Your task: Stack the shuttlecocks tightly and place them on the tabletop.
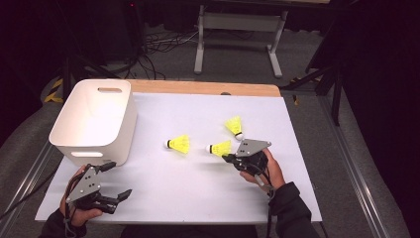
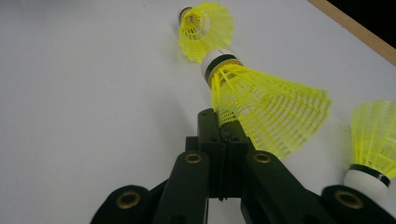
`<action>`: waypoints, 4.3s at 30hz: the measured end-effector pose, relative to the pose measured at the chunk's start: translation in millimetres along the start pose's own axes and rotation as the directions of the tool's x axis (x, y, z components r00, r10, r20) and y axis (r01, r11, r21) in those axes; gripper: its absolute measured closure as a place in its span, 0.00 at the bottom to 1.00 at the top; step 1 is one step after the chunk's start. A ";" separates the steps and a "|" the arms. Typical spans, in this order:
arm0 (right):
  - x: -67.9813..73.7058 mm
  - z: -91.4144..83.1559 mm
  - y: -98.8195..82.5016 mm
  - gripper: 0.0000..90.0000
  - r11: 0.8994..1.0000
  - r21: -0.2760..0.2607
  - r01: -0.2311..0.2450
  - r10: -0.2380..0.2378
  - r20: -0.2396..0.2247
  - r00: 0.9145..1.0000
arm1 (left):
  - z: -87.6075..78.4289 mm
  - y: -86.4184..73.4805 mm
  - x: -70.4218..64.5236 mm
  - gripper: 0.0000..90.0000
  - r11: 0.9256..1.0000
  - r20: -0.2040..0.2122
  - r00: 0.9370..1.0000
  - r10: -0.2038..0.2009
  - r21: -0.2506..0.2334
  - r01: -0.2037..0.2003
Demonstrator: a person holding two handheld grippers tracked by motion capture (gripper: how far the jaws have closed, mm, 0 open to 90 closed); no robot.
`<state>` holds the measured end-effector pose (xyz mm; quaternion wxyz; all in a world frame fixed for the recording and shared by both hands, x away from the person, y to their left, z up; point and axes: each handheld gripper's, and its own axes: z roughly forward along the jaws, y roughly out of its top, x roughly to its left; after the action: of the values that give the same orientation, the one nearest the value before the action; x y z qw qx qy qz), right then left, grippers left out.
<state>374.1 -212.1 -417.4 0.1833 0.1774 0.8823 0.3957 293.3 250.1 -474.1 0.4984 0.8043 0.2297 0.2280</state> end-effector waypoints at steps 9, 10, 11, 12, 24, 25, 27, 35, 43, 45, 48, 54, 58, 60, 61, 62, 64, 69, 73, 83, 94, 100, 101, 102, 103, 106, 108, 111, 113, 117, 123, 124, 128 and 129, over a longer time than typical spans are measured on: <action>3.7 27.8 16.4 1.00 0.999 0.033 0.018 -0.018 0.001 1.000 | 1.5 -1.0 0.0 0.04 1.000 0.011 1.000 0.001 0.009 -0.001; 4.8 30.3 17.9 1.00 0.999 0.031 0.019 -0.020 0.009 1.000 | 1.5 -1.0 0.1 0.04 1.000 0.012 1.000 0.003 0.013 -0.003; 5.5 32.6 19.5 1.00 0.999 0.032 0.025 -0.025 0.012 1.000 | 1.6 -1.0 -0.3 0.04 1.000 0.013 1.000 0.004 0.013 -0.005; 5.6 34.8 21.0 1.00 0.999 0.034 0.030 -0.030 0.013 0.999 | 1.6 -1.0 -0.3 0.04 1.000 0.013 1.000 0.004 0.013 -0.005; 2.5 65.2 34.4 1.00 0.999 0.033 -0.004 0.005 -0.021 1.000 | 0.4 -1.5 -0.2 0.04 1.000 0.016 1.000 0.002 0.008 -0.002; 2.5 65.2 34.4 1.00 0.999 0.033 -0.004 0.005 -0.021 1.000 | 0.4 -1.5 -0.2 0.04 1.000 0.016 1.000 0.002 0.008 -0.002; 2.4 69.7 35.2 1.00 0.999 0.040 -0.005 0.006 -0.024 1.000 | -0.3 -1.8 0.1 0.04 1.000 0.014 1.000 0.002 0.005 -0.002; 3.7 84.6 39.3 1.00 0.999 0.050 -0.020 0.022 -0.039 0.999 | -0.7 -2.0 0.1 0.04 1.000 0.018 1.000 0.003 0.007 -0.003; 9.8 98.8 45.4 1.00 0.997 0.068 -0.023 0.025 -0.039 0.999 | -1.0 -2.2 -0.5 0.04 1.000 0.019 1.000 0.003 0.005 -0.003; 10.7 101.9 46.6 1.00 0.997 0.070 -0.026 0.029 -0.036 0.999 | -1.0 -2.1 -0.8 0.05 1.000 0.021 1.000 0.000 0.002 0.000; 11.6 105.1 47.8 1.00 0.997 0.071 -0.033 0.035 -0.026 0.999 | -1.3 -2.1 -1.2 0.05 1.000 0.023 1.000 0.003 0.003 -0.003; 10.6 111.2 47.3 1.00 0.997 0.058 -0.052 0.054 -0.033 0.998 | -2.3 -2.4 -0.1 0.05 1.000 0.024 1.000 0.004 0.001 -0.004; 11.5 117.2 46.8 1.00 0.996 0.035 -0.077 0.078 -0.049 0.996 | -2.0 -3.0 0.1 0.05 1.000 0.026 1.000 0.001 0.003 -0.001; 12.8 118.7 47.3 0.99 0.996 0.033 -0.078 0.080 -0.051 0.995 | -1.7 -3.0 -1.0 0.05 1.000 0.030 1.000 0.001 0.005 -0.001; 13.7 119.3 47.4 0.99 0.996 0.034 -0.077 0.079 -0.053 0.995 | -1.7 -2.7 -1.5 0.05 1.000 0.030 1.000 0.007 0.010 -0.008; 13.7 119.3 47.4 0.99 0.996 0.034 -0.077 0.079 -0.053 0.995 | -1.7 -2.7 -1.5 0.05 1.000 0.030 1.000 0.007 0.010 -0.008; 14.2 120.6 46.7 0.98 0.997 0.035 -0.074 0.076 -0.050 0.996 | -1.9 -2.8 -2.4 0.05 1.000 0.032 0.999 0.007 0.008 -0.008; 13.5 122.3 44.8 0.92 0.995 0.043 -0.092 0.094 -0.061 0.994 | -1.9 -3.1 -1.5 0.05 1.000 0.032 0.999 0.005 0.010 -0.005; 13.6 122.9 43.8 0.85 0.994 0.056 -0.097 0.101 -0.062 0.993 | -1.5 -3.3 -2.0 0.05 1.000 0.035 0.999 0.005 0.013 -0.005; 15.7 119.1 43.9 0.77 0.994 0.063 -0.093 0.096 -0.045 0.994 | -1.5 -3.3 -2.3 0.05 1.000 0.030 1.000 0.008 0.014 -0.008; 14.5 111.9 42.6 0.75 0.994 0.041 -0.099 0.101 -0.056 0.993 | -1.8 -3.3 -2.4 0.05 1.000 0.032 0.999 0.009 0.013 -0.010; 14.0 104.0 45.0 0.74 0.997 0.010 -0.083 0.083 -0.045 0.996 | -1.4 -3.6 -1.5 0.05 1.000 0.031 0.999 0.006 0.015 -0.007; 14.3 100.7 46.5 0.73 0.998 0.010 -0.070 0.070 -0.034 0.997 | -1.3 -3.6 -1.3 0.05 1.000 0.033 0.999 0.006 0.016 -0.006; 14.6 99.6 47.1 0.71 0.998 0.011 -0.063 0.064 -0.031 0.997 | -1.3 -3.6 -1.4 0.05 1.000 0.032 0.999 0.008 0.018 -0.008; 15.0 98.3 48.1 0.67 0.998 0.015 -0.054 0.054 -0.020 0.998 | -1.3 -3.6 -1.4 0.05 1.000 0.033 0.999 0.007 0.018 -0.008; 17.0 95.3 49.6 0.62 0.999 0.038 -0.028 0.028 -0.017 0.999 | -1.3 -3.0 -1.7 0.05 1.000 0.033 0.999 0.009 0.017 -0.010; 17.4 91.0 50.7 0.58 0.999 0.024 -0.028 0.028 -0.009 1.000 | -1.5 -3.0 -1.8 0.05 1.000 0.034 0.999 0.007 0.015 -0.008; 17.8 86.4 52.6 0.56 1.000 0.013 -0.024 0.024 -0.004 1.000 | -1.5 -3.5 -1.5 0.05 1.000 0.033 0.999 0.007 0.017 -0.008; 19.6 81.3 54.3 0.52 1.000 0.025 -0.001 0.000 0.022 1.000 | -1.4 -3.5 -1.8 0.06 1.000 0.027 1.000 0.010 0.020 -0.011; 20.9 72.3 54.4 0.47 1.000 0.009 0.008 -0.008 0.032 0.999 | -1.9 -2.7 -2.2 0.06 1.000 0.028 1.000 0.007 0.017 -0.008; 18.5 58.3 53.6 0.41 1.000 -0.021 0.000 0.001 0.049 0.999 | -2.3 -2.6 -1.6 0.06 1.000 0.020 1.000 0.010 0.020 -0.010; 17.9 52.5 53.1 0.39 1.000 -0.030 -0.001 0.003 0.060 0.998 | -2.5 -2.4 -1.5 0.06 1.000 0.017 1.000 0.008 0.018 -0.008; 17.3 41.0 52.8 0.36 0.999 -0.037 0.007 -0.004 0.080 0.997 | -2.5 -2.3 -2.3 0.06 1.000 0.014 1.000 0.010 0.017 -0.011; 17.6 38.0 52.7 0.35 0.999 -0.039 0.006 -0.003 0.083 0.997 | -2.5 -2.4 -2.4 0.06 1.000 0.015 1.000 0.010 0.017 -0.011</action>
<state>385.3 -147.1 -404.0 0.2240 0.1882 0.8663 0.4048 289.7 251.3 -475.6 0.4919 0.8114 0.2238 0.2228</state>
